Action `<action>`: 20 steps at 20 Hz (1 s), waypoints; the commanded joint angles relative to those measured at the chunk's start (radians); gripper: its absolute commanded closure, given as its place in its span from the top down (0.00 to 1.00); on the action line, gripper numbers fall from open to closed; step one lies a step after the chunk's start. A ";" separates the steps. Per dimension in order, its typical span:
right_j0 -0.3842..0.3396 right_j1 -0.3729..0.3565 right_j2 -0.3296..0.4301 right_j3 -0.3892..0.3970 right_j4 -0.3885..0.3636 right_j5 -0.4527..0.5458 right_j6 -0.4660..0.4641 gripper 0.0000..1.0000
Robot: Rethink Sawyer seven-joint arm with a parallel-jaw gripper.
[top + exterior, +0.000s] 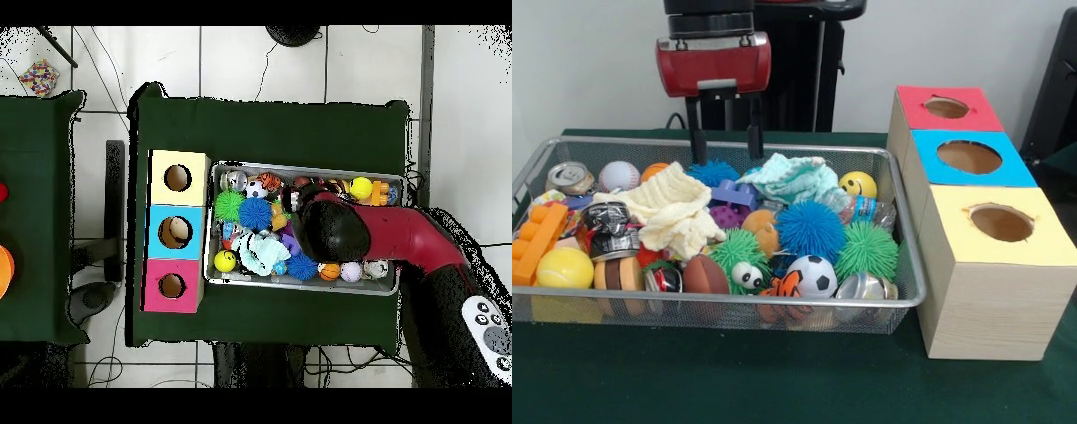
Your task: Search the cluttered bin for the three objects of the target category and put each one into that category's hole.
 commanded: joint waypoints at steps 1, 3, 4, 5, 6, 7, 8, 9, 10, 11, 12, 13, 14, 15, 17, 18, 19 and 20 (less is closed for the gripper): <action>-0.009 0.015 0.004 -0.097 -0.103 0.140 -0.174 1.00; -0.009 0.008 -0.006 -0.101 -0.122 0.136 -0.162 1.00; -0.007 0.005 -0.010 -0.103 -0.132 0.137 -0.159 1.00; -0.009 0.007 -0.009 -0.109 -0.141 0.137 -0.164 1.00; -0.007 0.008 -0.013 -0.111 -0.150 0.135 -0.160 1.00; -0.010 0.013 -0.013 -0.114 -0.159 0.132 -0.161 1.00; -0.014 0.014 -0.012 -0.111 -0.168 0.119 -0.157 1.00; -0.018 0.015 -0.010 -0.109 -0.177 0.105 -0.154 1.00; -0.022 0.017 -0.009 -0.106 -0.186 0.092 -0.151 1.00; -0.026 0.018 -0.008 -0.104 -0.195 0.078 -0.148 1.00; -0.028 0.019 -0.007 -0.100 -0.201 0.070 -0.143 1.00; -0.035 0.024 -0.004 -0.098 -0.203 0.064 -0.139 1.00; -0.042 0.029 -0.002 -0.095 -0.205 0.059 -0.135 1.00; -0.050 0.037 0.007 -0.093 -0.200 0.055 -0.133 1.00; -0.063 0.053 0.023 -0.090 -0.189 0.050 -0.127 1.00; -0.067 0.061 0.030 -0.090 -0.184 0.052 -0.126 1.00; -0.071 0.068 0.036 -0.091 -0.178 0.056 -0.126 1.00; -0.075 0.075 0.043 -0.093 -0.172 0.060 -0.126 1.00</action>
